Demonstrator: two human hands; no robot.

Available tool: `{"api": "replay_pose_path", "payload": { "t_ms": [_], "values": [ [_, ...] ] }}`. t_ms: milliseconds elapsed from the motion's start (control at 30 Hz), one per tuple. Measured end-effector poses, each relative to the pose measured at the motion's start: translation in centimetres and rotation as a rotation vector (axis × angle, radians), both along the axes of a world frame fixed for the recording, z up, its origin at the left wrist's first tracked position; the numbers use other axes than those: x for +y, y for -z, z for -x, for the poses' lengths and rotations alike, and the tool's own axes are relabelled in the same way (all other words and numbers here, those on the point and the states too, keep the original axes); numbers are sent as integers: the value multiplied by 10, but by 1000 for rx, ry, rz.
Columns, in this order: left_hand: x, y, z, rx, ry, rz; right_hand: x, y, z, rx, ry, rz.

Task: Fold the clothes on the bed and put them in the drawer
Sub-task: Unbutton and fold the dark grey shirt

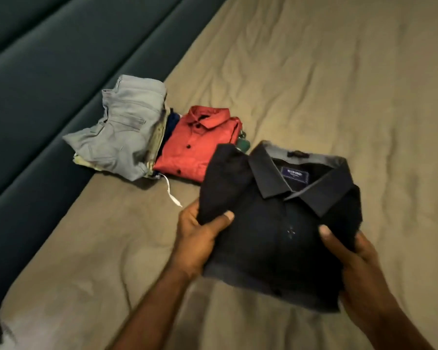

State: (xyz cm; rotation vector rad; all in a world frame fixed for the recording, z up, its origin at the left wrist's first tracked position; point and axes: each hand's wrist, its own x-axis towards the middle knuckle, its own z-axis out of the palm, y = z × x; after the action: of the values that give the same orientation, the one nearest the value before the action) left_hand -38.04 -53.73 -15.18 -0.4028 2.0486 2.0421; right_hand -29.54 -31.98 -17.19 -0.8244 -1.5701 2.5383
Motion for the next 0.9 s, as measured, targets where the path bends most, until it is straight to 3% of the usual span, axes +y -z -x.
{"api": "replay_pose_path", "payload": {
  "t_ms": [233, 300, 400, 533, 767, 833, 900],
  "values": [
    [-104, 2, 205, 307, 34, 271, -99, 23, 192, 182, 75, -237],
    [-119, 7, 248, 353, 110, 528, -115, 33, 239, 165, 91, -274],
    [-134, 26, 282, 365, 290, 1151, -132, 67, 294, -5, -40, -376],
    [-141, 71, 284, 360, 710, 1519, -147, 126, 308, -280, -214, -559],
    [-139, 101, 289, 225, 829, 1516, -149, 137, 289, -227, -152, -524],
    [-138, 92, 285, 273, 748, 1477, -150, 128, 281, -228, -120, -527],
    [-133, 79, 263, 456, 554, 1332, -152, 116, 265, -266, -95, -555]
  ]
}}
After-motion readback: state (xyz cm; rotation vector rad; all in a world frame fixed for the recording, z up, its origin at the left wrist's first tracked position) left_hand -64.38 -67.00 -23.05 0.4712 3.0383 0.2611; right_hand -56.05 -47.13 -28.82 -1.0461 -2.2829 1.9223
